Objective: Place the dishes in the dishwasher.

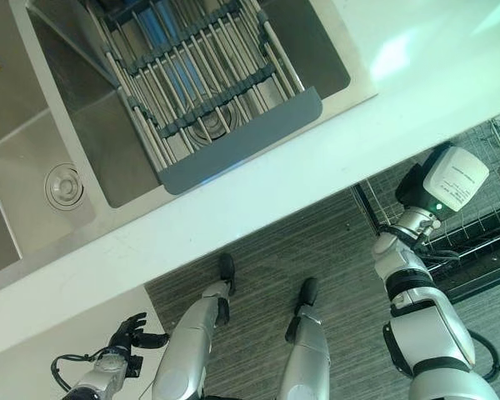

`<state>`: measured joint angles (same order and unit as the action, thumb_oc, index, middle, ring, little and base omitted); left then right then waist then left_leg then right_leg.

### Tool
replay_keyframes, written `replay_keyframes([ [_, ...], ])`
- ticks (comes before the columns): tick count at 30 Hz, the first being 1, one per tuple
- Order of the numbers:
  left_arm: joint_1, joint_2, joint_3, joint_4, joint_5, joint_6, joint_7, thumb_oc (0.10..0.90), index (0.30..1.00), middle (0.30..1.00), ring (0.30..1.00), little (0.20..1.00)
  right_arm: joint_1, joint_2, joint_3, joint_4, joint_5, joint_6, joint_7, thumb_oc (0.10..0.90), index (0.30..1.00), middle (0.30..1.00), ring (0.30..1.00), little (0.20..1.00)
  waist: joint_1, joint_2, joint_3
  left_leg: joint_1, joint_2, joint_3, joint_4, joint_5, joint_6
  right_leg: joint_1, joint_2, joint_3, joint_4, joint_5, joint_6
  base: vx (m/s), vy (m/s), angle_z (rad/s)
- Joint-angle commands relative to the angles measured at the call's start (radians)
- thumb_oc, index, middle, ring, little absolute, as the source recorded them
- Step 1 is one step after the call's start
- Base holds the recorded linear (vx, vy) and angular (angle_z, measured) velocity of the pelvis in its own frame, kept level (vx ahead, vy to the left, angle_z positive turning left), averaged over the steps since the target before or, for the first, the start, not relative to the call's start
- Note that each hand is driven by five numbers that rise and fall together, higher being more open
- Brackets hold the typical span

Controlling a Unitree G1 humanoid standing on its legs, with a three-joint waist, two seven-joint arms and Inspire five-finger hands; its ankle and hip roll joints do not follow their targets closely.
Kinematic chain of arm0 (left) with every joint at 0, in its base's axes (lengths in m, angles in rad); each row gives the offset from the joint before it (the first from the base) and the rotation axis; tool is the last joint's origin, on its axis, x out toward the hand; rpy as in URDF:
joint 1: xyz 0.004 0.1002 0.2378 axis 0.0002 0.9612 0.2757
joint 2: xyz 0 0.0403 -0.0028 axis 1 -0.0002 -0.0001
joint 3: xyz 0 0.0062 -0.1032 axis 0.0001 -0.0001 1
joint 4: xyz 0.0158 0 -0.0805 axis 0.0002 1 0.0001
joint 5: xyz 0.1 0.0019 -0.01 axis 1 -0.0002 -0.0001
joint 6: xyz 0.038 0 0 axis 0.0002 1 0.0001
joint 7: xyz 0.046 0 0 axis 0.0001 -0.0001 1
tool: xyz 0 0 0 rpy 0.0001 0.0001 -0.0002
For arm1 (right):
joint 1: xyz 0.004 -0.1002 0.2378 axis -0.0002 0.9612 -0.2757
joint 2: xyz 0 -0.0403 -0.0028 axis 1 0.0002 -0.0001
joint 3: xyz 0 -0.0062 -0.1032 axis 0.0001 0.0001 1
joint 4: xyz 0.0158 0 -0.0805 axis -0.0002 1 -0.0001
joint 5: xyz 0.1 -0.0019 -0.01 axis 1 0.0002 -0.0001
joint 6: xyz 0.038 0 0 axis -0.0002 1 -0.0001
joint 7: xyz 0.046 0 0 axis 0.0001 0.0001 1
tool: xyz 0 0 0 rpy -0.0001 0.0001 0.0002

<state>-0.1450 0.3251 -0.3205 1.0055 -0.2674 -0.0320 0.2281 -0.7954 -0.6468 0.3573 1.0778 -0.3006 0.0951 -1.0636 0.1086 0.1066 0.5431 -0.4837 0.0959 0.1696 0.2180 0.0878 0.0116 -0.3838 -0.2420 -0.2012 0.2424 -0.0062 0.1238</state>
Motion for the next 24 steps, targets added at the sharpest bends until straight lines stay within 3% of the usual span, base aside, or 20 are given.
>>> replay_keyframes([
  [1, 0.023, 0.007, -0.042, 0.027, -0.016, -0.015, 0.028, 0.8, 0.9, 0.9, 0.9, 0.9, -0.088, -0.104, -0.022, 0.026, 0.017, 0.068, -0.125, 0.4, 0.3, 0.3, 0.3, 0.3, -0.007, 0.047, -0.023, 0.052, 0.043, -0.048, 0.082, -0.224, -0.02, -0.065, -0.035, -0.041, 0.138, -0.133, -0.013, 0.0, 0.0, 0.0],
  [2, 0.02, 0.005, -0.044, 0.028, -0.019, -0.014, 0.03, 0.8, 0.9, 0.9, 0.9, 0.9, -0.086, -0.103, -0.022, 0.03, 0.031, 0.082, -0.127, 0.4, 0.3, 0.3, 0.3, 0.3, -0.009, 0.048, -0.023, 0.052, 0.043, -0.047, 0.082, -0.223, -0.02, -0.067, -0.035, -0.04, 0.141, -0.134, -0.014, 0.0, 0.0, 0.0],
  [3, 0.016, 0.001, -0.05, 0.027, -0.028, -0.007, 0.037, 0.8, 0.9, 0.9, 0.9, 0.9, -0.078, -0.1, -0.031, 0.039, 0.145, 0.094, -0.151, 0.4, 0.3, 0.3, 0.3, 0.3, -0.014, 0.053, -0.023, 0.05, 0.043, -0.043, 0.082, -0.222, -0.02, -0.074, -0.035, -0.036, 0.148, -0.136, -0.016, 0.0, 0.0, 0.0],
  [6, 0.018, -0.007, -0.062, 0.033, -0.042, 0.0, 0.04, 0.8, 0.9, 0.9, 0.9, 0.9, -0.065, -0.098, -0.077, 0.052, 0.118, 0.058, -0.218, 0.4, 0.3, 0.3, 0.3, 0.3, -0.021, 0.068, -0.023, 0.048, 0.04, -0.041, 0.082, -0.222, -0.022, -0.083, -0.034, -0.027, 0.155, -0.141, -0.018, 0.0, 0.0, 0.0],
  [10, 0.031, -0.015, -0.064, 0.035, -0.035, 0.001, 0.034, 0.8, 0.9, 0.9, 0.9, 0.9, -0.074, -0.107, -0.102, 0.051, 0.104, 0.092, -0.276, 0.4, 0.3, 0.3, 0.3, 0.3, -0.022, 0.079, -0.023, 0.049, 0.037, -0.039, 0.082, -0.224, -0.024, -0.085, -0.034, -0.024, 0.151, -0.141, -0.017, 0.0, 0.004, -0.02],
  [13, 0.035, -0.024, -0.066, 0.026, -0.03, 0.004, 0.041, 0.8, 0.9, 0.9, 0.9, 0.9, -0.054, -0.103, -0.101, 0.042, 0.093, 0.1, -0.262, 0.4, 0.3, 0.3, 0.3, 0.3, -0.028, 0.077, -0.023, 0.05, 0.038, -0.034, 0.082, -0.224, -0.023, -0.091, -0.037, -0.017, 0.157, -0.142, -0.017, 0.0, 0.008, -0.05],
  [17, 0.026, -0.021, -0.066, 0.037, -0.034, -0.013, 0.039, 0.8, 0.9, 0.9, 0.9, 0.9, -0.034, -0.108, -0.101, 0.051, 0.114, 0.028, -0.191, 0.4, 0.3, 0.3, 0.3, 0.3, -0.035, 0.075, -0.023, 0.046, 0.039, -0.028, 0.082, -0.227, -0.023, -0.096, -0.039, -0.019, 0.151, -0.14, -0.015, -0.01, -0.005, -0.02],
  [18, 0.022, -0.016, -0.071, 0.033, -0.041, -0.012, 0.041, 0.8, 0.9, 0.9, 0.9, 0.9, -0.037, -0.105, -0.108, 0.058, 0.118, -0.005, -0.12, 0.445, 0.368, 0.368, 0.368, 0.368, -0.036, 0.073, -0.023, 0.044, 0.039, -0.029, 0.082, -0.228, -0.023, -0.099, -0.04, -0.019, 0.151, -0.141, -0.014, 0.0, 0.0, 0.0],
  [19, 0.016, -0.016, -0.069, 0.026, -0.038, -0.004, 0.045, 0.8, 0.9, 0.9, 0.9, 0.9, -0.037, -0.085, -0.097, 0.055, 0.157, -0.09, -0.032, 0.8, 0.9, 0.9, 0.9, 0.9, -0.036, 0.074, -0.023, 0.041, 0.042, -0.026, 0.082, -0.226, -0.024, -0.103, -0.039, -0.018, 0.153, -0.142, -0.017, -0.02, -0.032, 0.0],
  [23, 0.018, -0.011, -0.06, 0.015, -0.023, 0.011, 0.043, 0.8, 0.9, 0.9, 0.9, 0.9, -0.043, -0.059, -0.08, 0.042, 0.139, -0.19, 0.174, 0.8, 0.9, 0.9, 0.9, 0.9, -0.032, 0.074, -0.023, 0.041, 0.044, -0.023, 0.082, -0.227, -0.024, -0.102, -0.04, -0.023, 0.154, -0.143, -0.018, 0.0, -0.009, 0.0],
  [24, 0.026, -0.003, -0.051, 0.004, -0.002, 0.022, 0.038, 0.8, 0.9, 0.9, 0.9, 0.9, -0.058, -0.04, -0.033, 0.026, 0.205, -0.267, 0.359, 0.8, 0.9, 0.9, 0.9, 0.9, -0.028, 0.07, -0.023, 0.041, 0.05, -0.017, 0.082, -0.224, -0.026, -0.104, -0.042, -0.027, 0.156, -0.141, -0.02, 0.0, -0.034, 0.0],
])
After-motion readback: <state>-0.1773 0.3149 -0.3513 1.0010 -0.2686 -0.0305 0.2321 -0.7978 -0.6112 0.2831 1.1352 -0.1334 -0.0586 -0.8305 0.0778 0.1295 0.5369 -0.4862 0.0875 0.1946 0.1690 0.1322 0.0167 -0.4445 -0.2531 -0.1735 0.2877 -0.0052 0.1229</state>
